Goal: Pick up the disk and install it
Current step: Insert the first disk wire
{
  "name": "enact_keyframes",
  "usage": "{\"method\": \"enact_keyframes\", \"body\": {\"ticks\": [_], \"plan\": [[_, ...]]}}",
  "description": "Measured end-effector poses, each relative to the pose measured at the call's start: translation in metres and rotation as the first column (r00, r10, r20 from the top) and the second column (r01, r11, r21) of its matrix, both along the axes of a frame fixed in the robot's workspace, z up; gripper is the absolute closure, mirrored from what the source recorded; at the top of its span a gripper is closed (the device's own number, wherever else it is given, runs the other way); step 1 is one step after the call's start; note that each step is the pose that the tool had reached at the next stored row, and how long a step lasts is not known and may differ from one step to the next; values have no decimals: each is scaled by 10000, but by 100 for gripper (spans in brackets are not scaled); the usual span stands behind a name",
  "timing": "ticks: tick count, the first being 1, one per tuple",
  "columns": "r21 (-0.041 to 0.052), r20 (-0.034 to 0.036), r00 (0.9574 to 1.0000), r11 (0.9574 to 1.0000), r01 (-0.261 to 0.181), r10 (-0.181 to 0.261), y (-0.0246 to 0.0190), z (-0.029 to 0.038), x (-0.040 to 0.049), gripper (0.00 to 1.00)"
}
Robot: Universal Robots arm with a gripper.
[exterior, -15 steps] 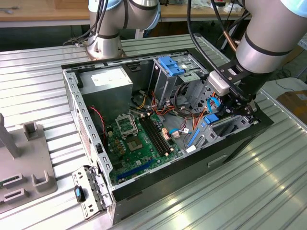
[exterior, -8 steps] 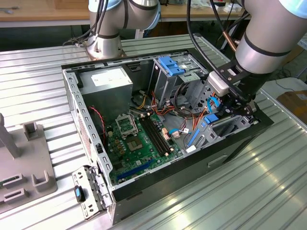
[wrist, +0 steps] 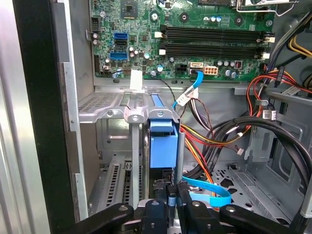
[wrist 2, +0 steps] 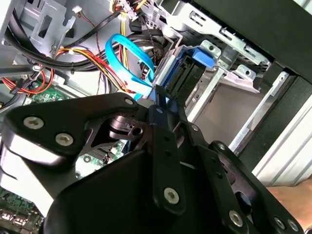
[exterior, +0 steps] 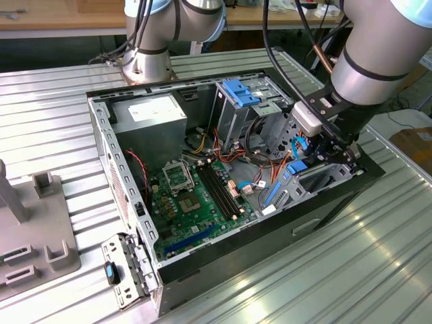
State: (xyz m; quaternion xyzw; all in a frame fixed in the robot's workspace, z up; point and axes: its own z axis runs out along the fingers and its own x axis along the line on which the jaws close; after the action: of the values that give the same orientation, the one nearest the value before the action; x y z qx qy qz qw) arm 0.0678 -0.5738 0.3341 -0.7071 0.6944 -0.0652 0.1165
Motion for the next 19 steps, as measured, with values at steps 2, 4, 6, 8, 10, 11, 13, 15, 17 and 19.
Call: {"method": "enact_keyframes", "body": {"ticks": [2,4,6,8,10,11,13,15,17,19], "plan": [[2,0,10000,10000,0,0,0,74,0,76],[0,0,10000,10000,0,0,0,192,0,76],[1,0,10000,10000,0,0,3,296,1,76],[1,0,10000,10000,-1,1,6,403,1,76],[2,0,10000,10000,-1,1,9,454,1,76],[2,0,10000,10000,0,0,8,472,1,76],[1,0,10000,10000,1,-1,9,486,2,76],[2,1,10000,10000,-5,5,11,504,4,76],[4,1,10000,10000,-5,5,10,556,6,76],[2,0,10000,10000,-6,6,11,557,6,76]]}}
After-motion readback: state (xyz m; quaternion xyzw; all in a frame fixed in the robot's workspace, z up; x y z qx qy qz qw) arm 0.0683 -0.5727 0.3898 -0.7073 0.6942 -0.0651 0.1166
